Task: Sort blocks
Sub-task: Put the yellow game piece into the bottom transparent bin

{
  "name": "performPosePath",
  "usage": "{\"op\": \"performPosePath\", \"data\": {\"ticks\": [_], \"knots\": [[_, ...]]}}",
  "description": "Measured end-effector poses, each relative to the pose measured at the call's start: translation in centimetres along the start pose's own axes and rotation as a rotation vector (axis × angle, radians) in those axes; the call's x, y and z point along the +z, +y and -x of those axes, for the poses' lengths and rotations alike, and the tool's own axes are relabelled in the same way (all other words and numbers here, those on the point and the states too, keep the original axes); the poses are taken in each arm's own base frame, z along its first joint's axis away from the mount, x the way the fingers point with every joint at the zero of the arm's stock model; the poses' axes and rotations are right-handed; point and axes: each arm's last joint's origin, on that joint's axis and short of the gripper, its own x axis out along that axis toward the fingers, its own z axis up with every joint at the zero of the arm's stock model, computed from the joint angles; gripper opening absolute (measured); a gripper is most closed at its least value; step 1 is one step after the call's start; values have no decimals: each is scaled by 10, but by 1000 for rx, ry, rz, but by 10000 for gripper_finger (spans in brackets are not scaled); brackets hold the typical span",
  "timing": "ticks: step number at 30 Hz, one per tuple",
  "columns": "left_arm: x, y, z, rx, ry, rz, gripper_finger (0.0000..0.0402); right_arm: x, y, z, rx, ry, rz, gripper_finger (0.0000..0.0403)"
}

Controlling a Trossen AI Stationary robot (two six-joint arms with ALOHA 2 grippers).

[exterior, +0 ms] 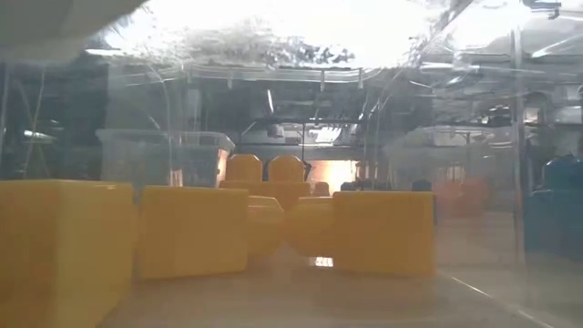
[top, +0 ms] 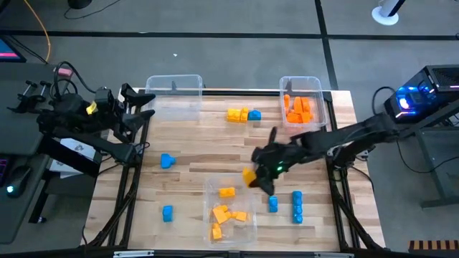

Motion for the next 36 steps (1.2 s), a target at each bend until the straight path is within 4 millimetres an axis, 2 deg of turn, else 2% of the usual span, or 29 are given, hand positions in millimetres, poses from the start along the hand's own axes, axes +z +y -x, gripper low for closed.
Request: {"op": "performPosePath", "data": {"ticks": [4,6,8,11,14,16,19,22,25,28,30,33,36], "knots": [[-1,0,0,0,6,-3,261,-2,-1,-38,-3,42,-18,130],[-2,0,0,1,20,-11,261,-4,-2,-55,-5,59,-41,158],[-4,0,0,2,36,-19,261,-7,-1,-67,7,77,-37,204],[-6,0,0,-1,61,-31,261,-7,0,-73,47,94,-65,262],[-8,1,0,1,77,-40,261,3,-1,-66,51,69,-125,289],[-9,0,-3,24,79,-43,261,15,3,-54,45,17,-116,294],[-16,-1,-16,101,113,-68,261,37,14,-22,13,-108,-68,296],[-28,-1,-46,129,255,-156,261,55,18,12,-58,-201,-18,297],[-38,10,-84,146,467,-195,261,74,20,46,-128,-297,16,297],[-55,36,-125,195,678,-193,261,90,25,82,-168,-394,47,298],[-69,57,-152,203,756,-150,261,99,29,104,-183,-451,78,298],[-98,94,-190,164,861,-53,261,106,35,131,-191,-514,118,298],[-130,131,-219,161,984,42,261,108,42,156,-193,-553,167,298]]}}
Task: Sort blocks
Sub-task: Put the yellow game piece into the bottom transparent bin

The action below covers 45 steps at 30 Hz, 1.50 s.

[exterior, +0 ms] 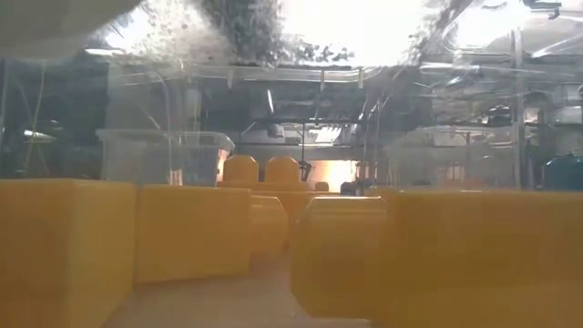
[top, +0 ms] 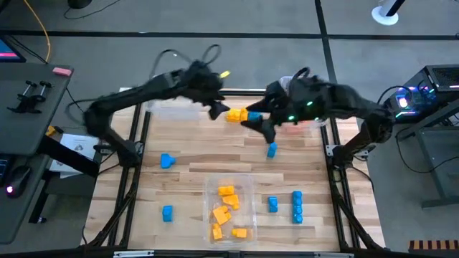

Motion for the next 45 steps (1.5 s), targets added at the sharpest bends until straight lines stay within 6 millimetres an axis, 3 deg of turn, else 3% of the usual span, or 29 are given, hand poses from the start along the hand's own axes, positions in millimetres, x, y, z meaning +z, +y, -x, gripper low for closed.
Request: {"op": "performPosePath", "data": {"ticks": [6,12,20,28,31,36,37,41,45], "knots": [[11,44,-59,43,318,33,261,8,-1,31,-37,31,98,298],[32,55,-79,60,517,-3,261,-1,-10,38,-157,133,214,298],[24,7,-119,178,647,-49,261,-1,-23,40,-245,161,148,299],[9,-37,-152,239,575,-297,243,2,-27,44,-340,91,27,299],[-1,-34,-153,251,559,-292,189,2,-27,45,-362,68,-33,299],[-33,-25,-137,221,412,-224,33,3,-28,45,-391,34,-124,299],[-40,-23,-129,223,344,-202,17,3,-28,44,-391,29,-135,299],[-66,-9,-97,267,5,-81,8,3,-29,43,-421,1,-180,299],[-98,8,-94,252,-150,39,2,4,-29,43,-442,-22,-218,299]]}}
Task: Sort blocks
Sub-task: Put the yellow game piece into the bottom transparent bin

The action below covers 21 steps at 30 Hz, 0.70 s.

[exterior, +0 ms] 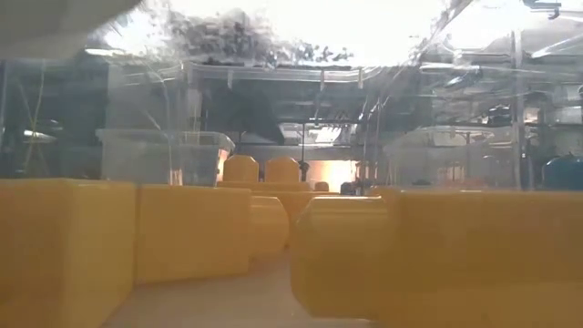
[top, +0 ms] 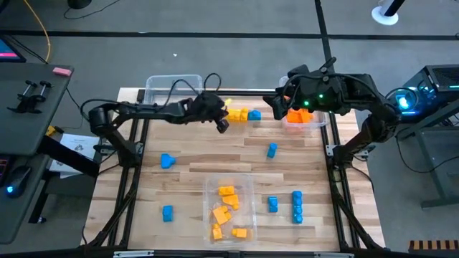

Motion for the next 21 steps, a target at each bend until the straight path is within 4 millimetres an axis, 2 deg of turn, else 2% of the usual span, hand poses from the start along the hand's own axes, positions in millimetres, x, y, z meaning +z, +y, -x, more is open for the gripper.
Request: {"op": "performPosePath", "data": {"ticks": [3,7,11,14,21], "knots": [[-10,5,-7,-22,-58,45,1,0,0,0,0,0,-2,299],[-13,4,-22,-39,-163,55,0,1,0,0,-12,-14,-5,299],[-9,2,-29,29,-240,89,0,1,0,0,-12,-18,-12,299],[-11,4,-37,105,-199,96,0,1,0,0,-11,-18,-13,299],[14,-12,-52,143,-213,1,0,1,0,-1,-9,-16,-13,299]]}}
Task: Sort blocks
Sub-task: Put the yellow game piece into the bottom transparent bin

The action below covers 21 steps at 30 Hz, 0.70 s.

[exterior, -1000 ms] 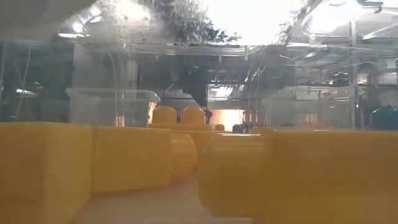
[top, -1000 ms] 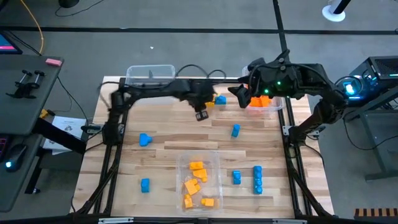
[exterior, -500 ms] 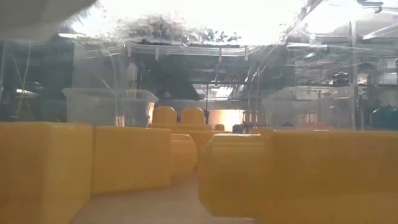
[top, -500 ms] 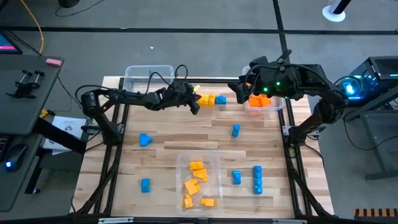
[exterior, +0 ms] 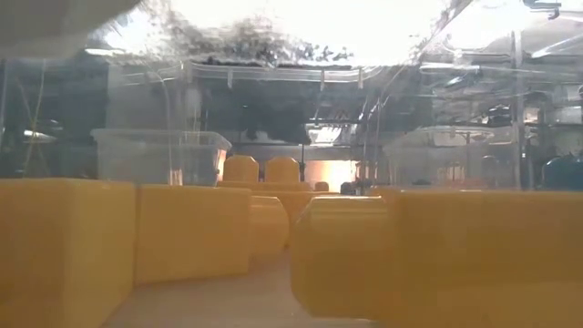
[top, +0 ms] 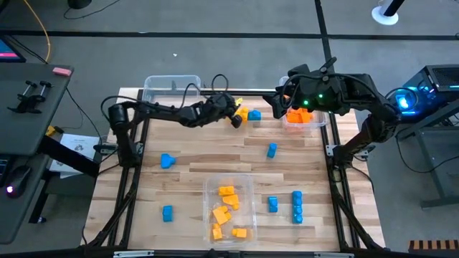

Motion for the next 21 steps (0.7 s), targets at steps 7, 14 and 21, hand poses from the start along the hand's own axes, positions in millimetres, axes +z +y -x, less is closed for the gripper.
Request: {"op": "performPosePath", "data": {"ticks": [7,14,21], "knots": [[0,-20,-25,174,95,-10,0,0,0,0,8,7,-1,299],[-10,-25,-35,258,92,107,0,0,0,0,9,9,10,299],[-9,-15,-38,335,71,172,0,-1,1,0,30,36,32,299]]}}
